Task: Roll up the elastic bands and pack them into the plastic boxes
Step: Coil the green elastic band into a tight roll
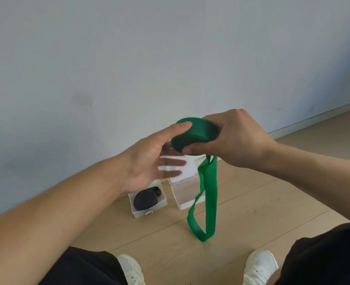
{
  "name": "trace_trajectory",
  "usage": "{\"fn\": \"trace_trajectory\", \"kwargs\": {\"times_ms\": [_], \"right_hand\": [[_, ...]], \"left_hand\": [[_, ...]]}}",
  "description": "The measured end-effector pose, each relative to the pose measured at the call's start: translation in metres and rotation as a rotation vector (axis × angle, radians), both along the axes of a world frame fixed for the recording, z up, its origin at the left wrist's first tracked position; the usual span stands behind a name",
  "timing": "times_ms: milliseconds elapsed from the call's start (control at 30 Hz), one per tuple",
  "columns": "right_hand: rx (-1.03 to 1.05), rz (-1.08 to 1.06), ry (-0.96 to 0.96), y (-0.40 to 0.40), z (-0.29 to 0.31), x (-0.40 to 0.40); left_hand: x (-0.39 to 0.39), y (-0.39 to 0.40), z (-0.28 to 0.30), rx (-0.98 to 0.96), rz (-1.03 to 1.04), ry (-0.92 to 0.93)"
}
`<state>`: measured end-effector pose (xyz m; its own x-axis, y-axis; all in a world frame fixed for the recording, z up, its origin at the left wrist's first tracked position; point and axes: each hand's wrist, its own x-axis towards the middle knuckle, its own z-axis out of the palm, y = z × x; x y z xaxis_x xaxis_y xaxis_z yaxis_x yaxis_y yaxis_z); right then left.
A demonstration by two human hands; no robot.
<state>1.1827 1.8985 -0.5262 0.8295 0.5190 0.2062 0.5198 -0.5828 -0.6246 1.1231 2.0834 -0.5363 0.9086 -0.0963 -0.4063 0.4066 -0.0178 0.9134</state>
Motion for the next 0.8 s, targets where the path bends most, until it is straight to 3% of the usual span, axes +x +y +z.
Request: {"fn": "trace_trajectory", "kwargs": {"times_ms": [100,167,233,400,567,800], "right_hand": [[-0.250,-0.019,-0.239,0.004,-0.003,-0.005],[-0.262,0.021,-0.342,0.007,-0.008,-0.011],[-0.164,0.026,-0.316,0.009,-0.011,-0.017],[0.264,0.093,0.004,0.015,-0.004,-0.015],[0.327,0.212,0.132,0.009,0.001,-0.005],[0.347,0.228,0.140,0.008,-0.005,-0.005]], "left_hand": [[-0.005,-0.010,-0.004,0.256,0.026,-0.112],[-0.008,-0.020,-0.008,0.340,0.067,-0.159],[-0.006,-0.020,-0.009,0.353,0.142,-0.189],[-0.004,-0.012,0.004,0.128,0.079,-0.140],[-0.006,-0.009,0.008,-0.062,0.076,-0.090],[-0.008,-0.010,0.006,-0.129,0.092,-0.039]]}}
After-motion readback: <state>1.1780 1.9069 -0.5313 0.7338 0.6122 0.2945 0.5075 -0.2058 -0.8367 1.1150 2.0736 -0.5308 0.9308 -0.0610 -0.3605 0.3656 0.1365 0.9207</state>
